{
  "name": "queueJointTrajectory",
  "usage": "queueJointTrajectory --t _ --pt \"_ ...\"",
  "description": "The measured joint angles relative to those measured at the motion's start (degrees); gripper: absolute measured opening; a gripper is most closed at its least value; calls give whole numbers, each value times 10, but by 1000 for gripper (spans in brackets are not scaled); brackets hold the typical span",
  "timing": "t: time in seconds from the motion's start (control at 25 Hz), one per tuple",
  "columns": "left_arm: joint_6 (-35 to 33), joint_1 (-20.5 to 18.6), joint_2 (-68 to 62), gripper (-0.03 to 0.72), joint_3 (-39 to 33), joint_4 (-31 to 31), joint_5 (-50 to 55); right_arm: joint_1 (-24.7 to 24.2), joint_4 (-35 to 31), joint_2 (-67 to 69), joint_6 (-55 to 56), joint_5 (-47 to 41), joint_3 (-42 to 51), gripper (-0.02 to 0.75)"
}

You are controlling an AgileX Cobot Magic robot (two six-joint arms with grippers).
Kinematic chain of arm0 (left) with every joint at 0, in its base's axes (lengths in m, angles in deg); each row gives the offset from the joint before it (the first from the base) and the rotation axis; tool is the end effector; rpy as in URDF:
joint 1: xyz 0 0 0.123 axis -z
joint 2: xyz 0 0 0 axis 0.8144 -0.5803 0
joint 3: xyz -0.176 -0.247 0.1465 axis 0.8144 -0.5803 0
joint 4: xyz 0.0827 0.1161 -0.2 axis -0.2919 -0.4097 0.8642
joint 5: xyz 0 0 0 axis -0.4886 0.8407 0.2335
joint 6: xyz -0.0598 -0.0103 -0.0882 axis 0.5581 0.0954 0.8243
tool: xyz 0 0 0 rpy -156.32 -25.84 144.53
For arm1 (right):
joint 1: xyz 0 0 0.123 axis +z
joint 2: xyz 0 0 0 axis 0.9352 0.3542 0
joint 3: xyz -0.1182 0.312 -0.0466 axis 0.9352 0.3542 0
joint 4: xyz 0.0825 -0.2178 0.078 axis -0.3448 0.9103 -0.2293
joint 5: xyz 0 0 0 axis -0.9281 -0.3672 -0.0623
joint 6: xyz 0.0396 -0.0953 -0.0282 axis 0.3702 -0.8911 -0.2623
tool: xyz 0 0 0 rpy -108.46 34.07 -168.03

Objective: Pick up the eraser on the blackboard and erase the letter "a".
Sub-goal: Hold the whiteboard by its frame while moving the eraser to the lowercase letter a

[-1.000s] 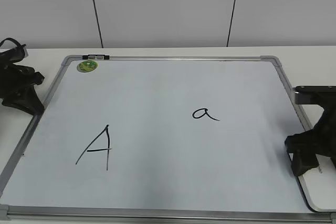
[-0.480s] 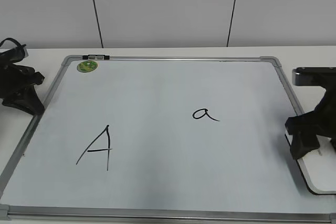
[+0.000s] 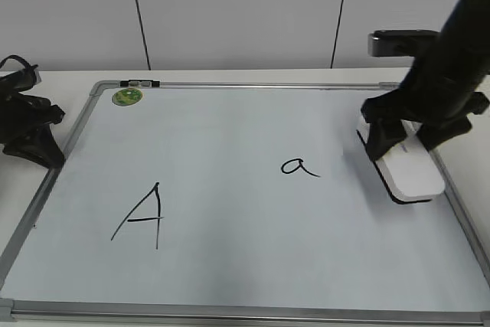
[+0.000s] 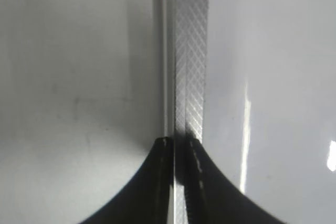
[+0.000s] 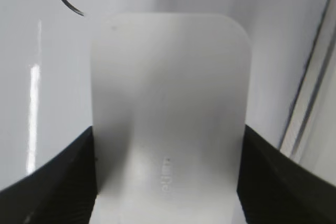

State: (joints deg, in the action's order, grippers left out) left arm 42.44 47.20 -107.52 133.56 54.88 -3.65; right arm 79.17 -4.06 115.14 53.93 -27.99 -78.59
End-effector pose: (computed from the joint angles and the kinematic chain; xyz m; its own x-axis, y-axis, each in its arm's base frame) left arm 0.4548 0.0177 0.1521 -0.9941 -0.0400 -0.1010 0.0001 0.9294 -0.3691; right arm 0.3449 0.0725 0.2642 -0.9688 -0.1693 -0.1812 -0.1911 0.9753 0.1103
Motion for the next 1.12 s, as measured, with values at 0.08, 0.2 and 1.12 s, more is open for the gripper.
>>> queueJointTrajectory --t 0.08,0.2,1.12 --pt "0 0 0 29 0 0 0 19 11 36 0 -21 -51 530" --pt "0 0 0 29 0 0 0 36 19 92 -1 -50 -123 530" --pt "0 0 0 29 0 2 2 106 72 307 -24 -99 -343 530"
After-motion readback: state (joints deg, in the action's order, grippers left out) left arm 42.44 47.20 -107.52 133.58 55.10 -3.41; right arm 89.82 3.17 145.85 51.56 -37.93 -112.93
